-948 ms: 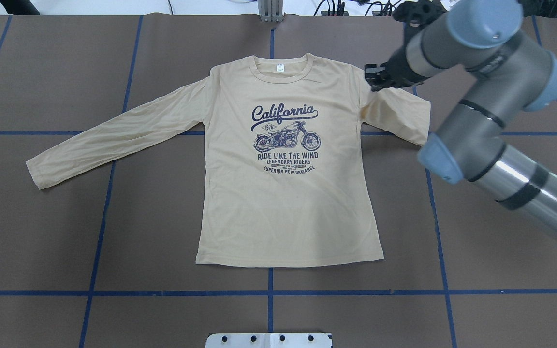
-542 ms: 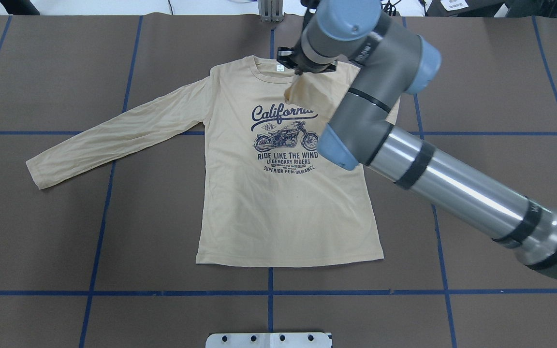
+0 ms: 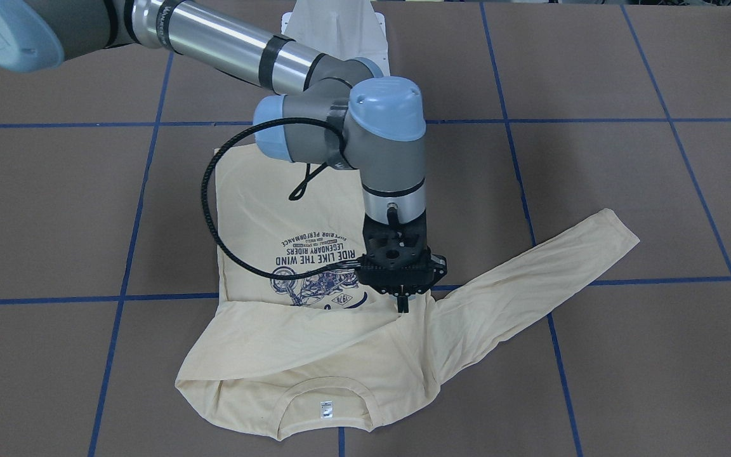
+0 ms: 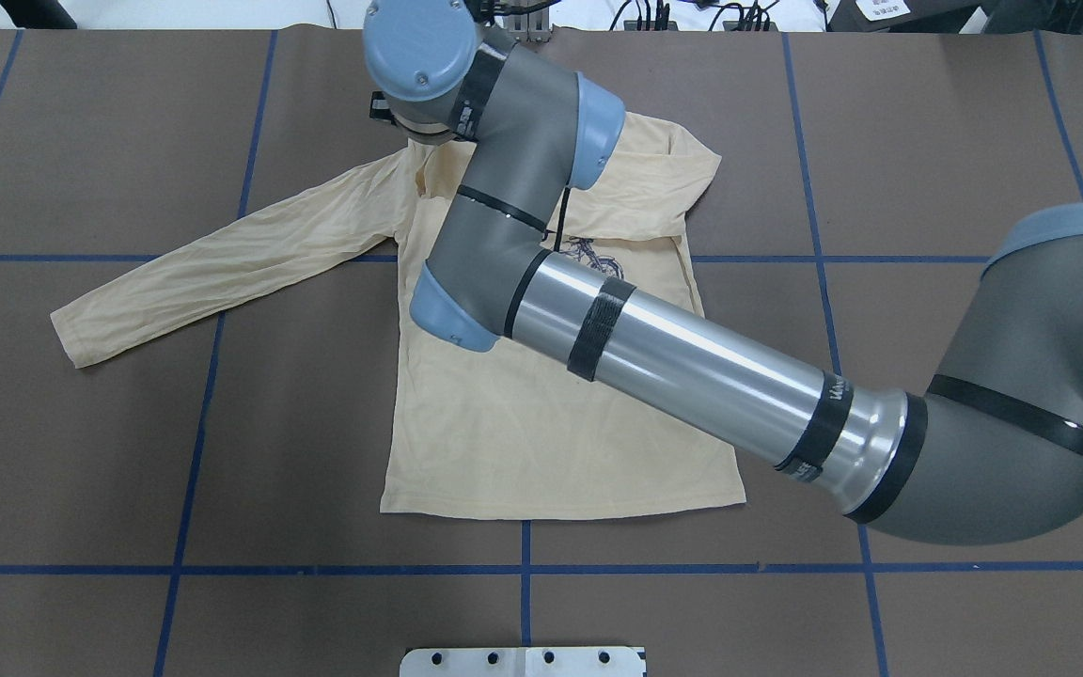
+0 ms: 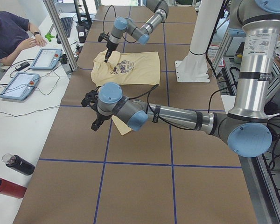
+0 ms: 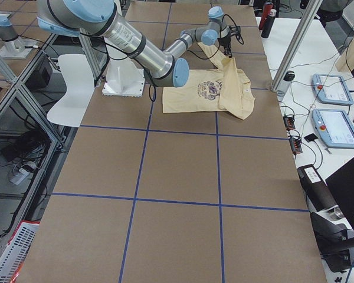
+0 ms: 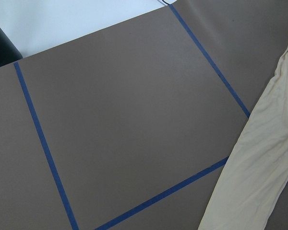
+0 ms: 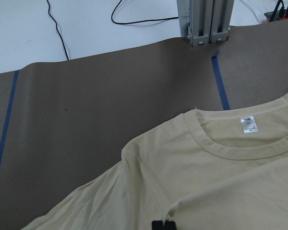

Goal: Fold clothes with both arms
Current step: 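Grasp the sleeve cuff with the right gripper and fold it across the shirt body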

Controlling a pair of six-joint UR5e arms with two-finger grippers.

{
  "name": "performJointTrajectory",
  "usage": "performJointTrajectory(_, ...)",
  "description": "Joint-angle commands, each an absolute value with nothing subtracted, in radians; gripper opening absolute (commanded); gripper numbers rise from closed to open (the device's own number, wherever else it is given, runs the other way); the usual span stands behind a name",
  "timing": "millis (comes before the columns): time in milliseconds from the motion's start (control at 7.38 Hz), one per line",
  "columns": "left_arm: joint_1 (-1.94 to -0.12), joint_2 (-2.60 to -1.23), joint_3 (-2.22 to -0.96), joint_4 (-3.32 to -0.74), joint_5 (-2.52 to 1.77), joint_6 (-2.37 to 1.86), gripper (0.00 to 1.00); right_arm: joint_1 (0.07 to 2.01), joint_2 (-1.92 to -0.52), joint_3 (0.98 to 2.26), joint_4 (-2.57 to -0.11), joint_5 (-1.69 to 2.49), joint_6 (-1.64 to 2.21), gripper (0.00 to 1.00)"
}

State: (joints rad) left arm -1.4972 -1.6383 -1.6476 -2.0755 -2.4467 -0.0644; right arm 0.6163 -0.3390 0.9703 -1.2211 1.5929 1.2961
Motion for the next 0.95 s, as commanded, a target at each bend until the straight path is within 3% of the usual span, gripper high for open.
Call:
performJointTrajectory(0,-1.497,-1.638,-1.647,-2.075,-2.447,-0.064,1.00,0.557,-0.261,0.819,-1.142,1.513,1.304,0.00)
performJointTrajectory(135,-1.497,-1.638,-1.647,-2.077,-2.448,-0.064,1.00,0.548,-0.233,0.775,-1.140,1.503,1.311,0.00)
performJointTrajectory(271,-1.497,-1.638,-1.647,-2.077,-2.447,-0.064,1.00,0.548,-0.233,0.773,-1.140,1.503,1.331,0.13)
performJointTrajectory(406,-1.497,-1.638,-1.649,-2.077,-2.448,-0.064,1.00,0.549,-0.226,0.773,-1.140,1.503,1.336,0.50)
performJointTrajectory(542,-1.497,-1.638,-1.648,-2.077,-2.448,-0.064,1.00,0.551,-0.213,0.770,-1.140,1.508,1.348,0.94)
performJointTrajectory(813,-1.496,-1.638,-1.649,-2.079,-2.447,-0.064,1.00,0.569,-0.195,0.770,-1.147,1.543,1.356,0.96)
